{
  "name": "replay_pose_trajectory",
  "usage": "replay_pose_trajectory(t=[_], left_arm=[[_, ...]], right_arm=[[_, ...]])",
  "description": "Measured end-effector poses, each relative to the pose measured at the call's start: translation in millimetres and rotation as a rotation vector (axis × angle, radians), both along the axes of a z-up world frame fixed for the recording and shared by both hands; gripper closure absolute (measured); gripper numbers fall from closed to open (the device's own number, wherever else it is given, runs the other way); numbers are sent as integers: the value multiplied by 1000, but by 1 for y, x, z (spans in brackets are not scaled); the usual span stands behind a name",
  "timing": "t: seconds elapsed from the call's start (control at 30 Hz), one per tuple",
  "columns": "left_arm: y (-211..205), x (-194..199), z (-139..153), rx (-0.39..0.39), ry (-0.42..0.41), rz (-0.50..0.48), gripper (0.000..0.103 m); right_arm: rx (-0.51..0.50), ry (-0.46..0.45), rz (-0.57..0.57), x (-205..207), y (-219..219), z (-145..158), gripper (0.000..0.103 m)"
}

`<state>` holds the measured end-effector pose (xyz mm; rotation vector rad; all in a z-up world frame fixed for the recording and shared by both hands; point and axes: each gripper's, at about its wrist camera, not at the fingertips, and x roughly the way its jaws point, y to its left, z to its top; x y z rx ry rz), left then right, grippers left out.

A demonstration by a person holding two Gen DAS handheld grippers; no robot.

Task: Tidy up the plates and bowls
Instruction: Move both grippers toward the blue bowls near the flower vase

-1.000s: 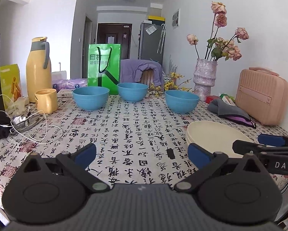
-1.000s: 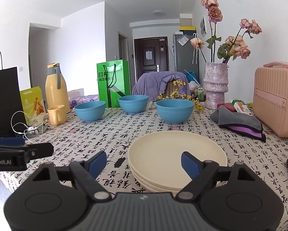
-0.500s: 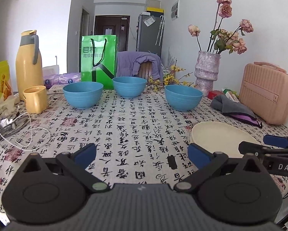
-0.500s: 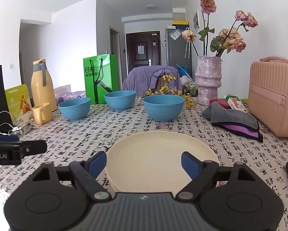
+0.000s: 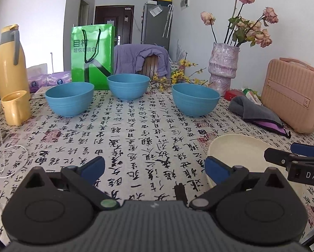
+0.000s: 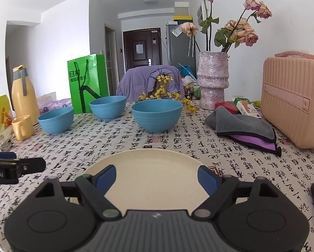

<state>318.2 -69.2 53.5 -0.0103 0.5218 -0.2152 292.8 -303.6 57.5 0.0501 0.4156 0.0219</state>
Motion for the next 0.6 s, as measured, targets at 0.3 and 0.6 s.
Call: replay_pose_trajectory(t=[0.3, 0.6], left_arm=[[-22, 43, 0, 5, 29, -33, 0], [-41, 100, 6, -20, 103, -49, 0]], right_arm=[[53, 62, -24, 46, -27, 3, 19], [66, 82, 1, 101, -51, 14, 19]])
